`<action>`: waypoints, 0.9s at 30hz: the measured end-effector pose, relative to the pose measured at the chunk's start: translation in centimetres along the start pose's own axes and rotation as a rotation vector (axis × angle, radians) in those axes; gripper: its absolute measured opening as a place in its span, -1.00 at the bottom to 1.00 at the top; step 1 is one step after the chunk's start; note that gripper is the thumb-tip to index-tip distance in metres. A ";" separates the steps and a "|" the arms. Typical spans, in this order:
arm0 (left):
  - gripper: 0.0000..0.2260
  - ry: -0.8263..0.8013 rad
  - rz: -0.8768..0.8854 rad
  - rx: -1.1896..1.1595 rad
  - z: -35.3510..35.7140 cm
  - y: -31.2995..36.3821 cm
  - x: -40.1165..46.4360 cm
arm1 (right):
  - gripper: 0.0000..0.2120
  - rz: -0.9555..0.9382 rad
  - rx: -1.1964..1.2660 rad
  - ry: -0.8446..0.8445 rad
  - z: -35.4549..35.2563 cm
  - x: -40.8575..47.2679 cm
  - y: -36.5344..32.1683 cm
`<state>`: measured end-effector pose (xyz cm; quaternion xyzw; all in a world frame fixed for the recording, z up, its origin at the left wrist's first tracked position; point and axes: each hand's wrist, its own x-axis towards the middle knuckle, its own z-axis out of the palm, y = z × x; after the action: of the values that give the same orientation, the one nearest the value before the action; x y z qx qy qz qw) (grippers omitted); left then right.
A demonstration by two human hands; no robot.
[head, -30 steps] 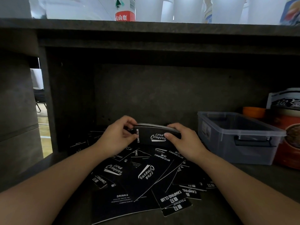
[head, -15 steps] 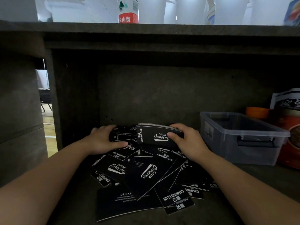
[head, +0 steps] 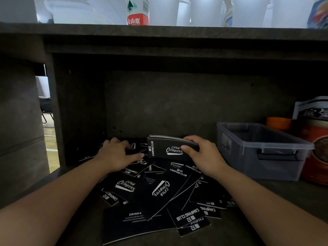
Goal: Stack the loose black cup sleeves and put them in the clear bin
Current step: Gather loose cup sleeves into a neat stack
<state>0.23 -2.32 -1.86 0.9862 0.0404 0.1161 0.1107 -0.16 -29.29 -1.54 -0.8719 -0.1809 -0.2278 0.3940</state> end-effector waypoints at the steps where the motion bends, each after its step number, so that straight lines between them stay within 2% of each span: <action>1: -0.38 -0.001 -0.018 -0.048 0.1 0.1 0.0 | -0.76 -0.001 0.002 -0.001 0.0 0.0 0.0; 6: -0.37 0.048 -0.057 -0.241 0.2 -0.6 0.4 | -0.76 0.001 0.005 -0.010 -0.1 -0.1 -0.1; 9: -0.35 0.073 -0.071 -0.456 0.3 -1.0 0.7 | -0.76 0.007 0.004 -0.014 -0.1 -0.1 -0.1; 12: -0.21 0.079 -0.100 -0.701 0.2 -1.3 0.9 | -0.77 0.001 -0.005 -0.007 -0.2 -0.1 0.0; 15: -0.13 0.204 -0.144 -0.720 0.1 -2.1 1.4 | -0.78 0.002 -0.012 -0.003 -0.1 0.0 -0.1; 17: -0.21 0.263 -0.150 -0.723 -0.1 -2.5 1.5 | -0.78 0.003 -0.007 -0.002 -0.1 0.0 -0.2; 21: -0.40 0.241 -0.157 -0.745 -0.1 -2.4 1.5 | -0.78 0.001 -0.002 -0.006 -0.2 -0.1 -0.1; 24: -0.41 0.262 -0.115 -0.786 0.2 -2.4 1.7 | -0.77 -0.003 -0.003 -0.009 -0.2 -0.1 0.0; 27: -0.40 0.334 -0.111 -0.927 0.3 -2.4 2.0 | -0.78 0.001 0.005 -0.007 -0.2 -0.1 -0.1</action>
<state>2.13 0.15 -2.27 0.7974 0.0542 0.2723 0.5358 -0.33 -29.38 -1.46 -0.8718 -0.1824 -0.2239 0.3957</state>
